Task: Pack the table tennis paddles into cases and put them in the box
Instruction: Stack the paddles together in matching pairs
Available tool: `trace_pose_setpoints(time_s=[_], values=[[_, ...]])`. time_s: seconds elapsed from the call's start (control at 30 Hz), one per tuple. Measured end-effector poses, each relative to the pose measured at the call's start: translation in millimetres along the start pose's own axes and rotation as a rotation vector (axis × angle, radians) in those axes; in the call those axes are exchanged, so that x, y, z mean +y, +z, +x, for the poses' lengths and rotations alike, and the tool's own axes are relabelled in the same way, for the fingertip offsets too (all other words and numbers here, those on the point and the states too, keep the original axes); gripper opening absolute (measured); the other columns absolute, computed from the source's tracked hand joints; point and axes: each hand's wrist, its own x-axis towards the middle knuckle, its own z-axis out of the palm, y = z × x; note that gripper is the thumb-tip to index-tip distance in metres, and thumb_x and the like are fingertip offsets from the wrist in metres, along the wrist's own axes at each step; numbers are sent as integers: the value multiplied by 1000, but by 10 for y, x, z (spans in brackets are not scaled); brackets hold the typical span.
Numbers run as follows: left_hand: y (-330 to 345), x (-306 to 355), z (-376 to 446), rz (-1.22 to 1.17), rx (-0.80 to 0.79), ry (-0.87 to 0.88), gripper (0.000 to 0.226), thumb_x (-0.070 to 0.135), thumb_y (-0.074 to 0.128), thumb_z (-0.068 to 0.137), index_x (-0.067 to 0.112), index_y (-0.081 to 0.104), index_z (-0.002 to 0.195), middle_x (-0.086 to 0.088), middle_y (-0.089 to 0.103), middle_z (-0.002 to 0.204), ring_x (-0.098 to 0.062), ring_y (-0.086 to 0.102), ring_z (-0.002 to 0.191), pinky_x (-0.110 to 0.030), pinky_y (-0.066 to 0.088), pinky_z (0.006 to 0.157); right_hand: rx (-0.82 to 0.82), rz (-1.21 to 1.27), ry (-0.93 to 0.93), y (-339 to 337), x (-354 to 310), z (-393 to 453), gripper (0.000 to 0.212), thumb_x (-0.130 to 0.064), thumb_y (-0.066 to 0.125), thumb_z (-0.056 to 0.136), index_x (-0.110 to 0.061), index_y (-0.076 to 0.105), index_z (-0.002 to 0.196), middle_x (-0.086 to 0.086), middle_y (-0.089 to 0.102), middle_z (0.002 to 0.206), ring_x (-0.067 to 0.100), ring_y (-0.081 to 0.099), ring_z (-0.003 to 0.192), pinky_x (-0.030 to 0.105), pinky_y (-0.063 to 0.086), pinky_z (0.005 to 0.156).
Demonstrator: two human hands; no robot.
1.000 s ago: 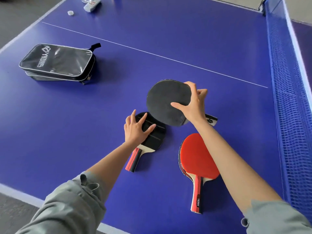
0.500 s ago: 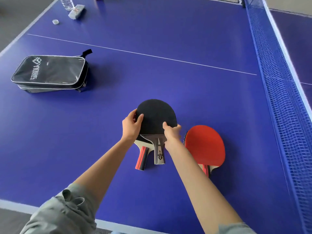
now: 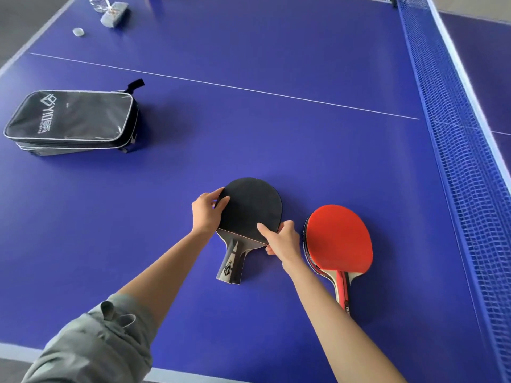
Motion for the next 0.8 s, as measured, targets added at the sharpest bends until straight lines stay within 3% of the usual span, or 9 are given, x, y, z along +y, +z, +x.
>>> trace_pose_setpoints(time_s=[0.13,0.27,0.37,0.47,0.53,0.63,0.8], values=[[52,5,-45,27,74,18,34,22,61,90,11,62,122,-11,63,105,-17,52,86,-22,36,76,48,-58,-64,25,-3,13,48,-43,70,76,-9,42,96,12,60,102,35,61,89,45,53,77],[96,-23,-77,37,121,19,34,24,63,89,9,64,119,-11,65,106,-17,52,82,-22,38,75,14,-178,-134,-66,-14,56,49,-40,68,80,-8,40,104,11,59,102,32,57,93,36,46,73],[100,-28,-109,100,141,39,32,27,61,91,12,64,119,-6,64,109,-22,55,92,-28,41,74,-4,-316,-172,-93,3,92,53,-47,65,81,-8,40,105,15,60,106,34,54,100,35,43,75],[90,-43,-114,228,163,51,32,31,58,92,17,64,120,0,61,114,-23,44,110,-31,38,72,1,-439,-196,-107,3,104,56,-51,62,82,-5,40,106,17,60,108,37,54,103,38,44,78],[76,-60,-97,173,149,-26,32,34,59,90,17,66,117,-1,60,117,-23,49,109,-29,39,76,28,-403,-236,-77,15,111,56,-45,65,82,-2,43,110,16,55,114,35,51,108,39,42,86],[74,-63,-117,-14,139,-191,26,35,61,88,18,72,104,-2,69,106,-20,60,96,-26,42,77,41,-236,-238,49,21,87,63,-28,62,87,2,34,135,18,39,135,32,35,126,39,33,106],[101,-51,-245,-49,176,-247,25,36,61,87,19,73,102,3,71,96,-15,59,85,-23,40,73,77,-192,-209,95,42,115,61,-19,52,94,0,24,145,16,31,145,32,28,132,39,25,110]])
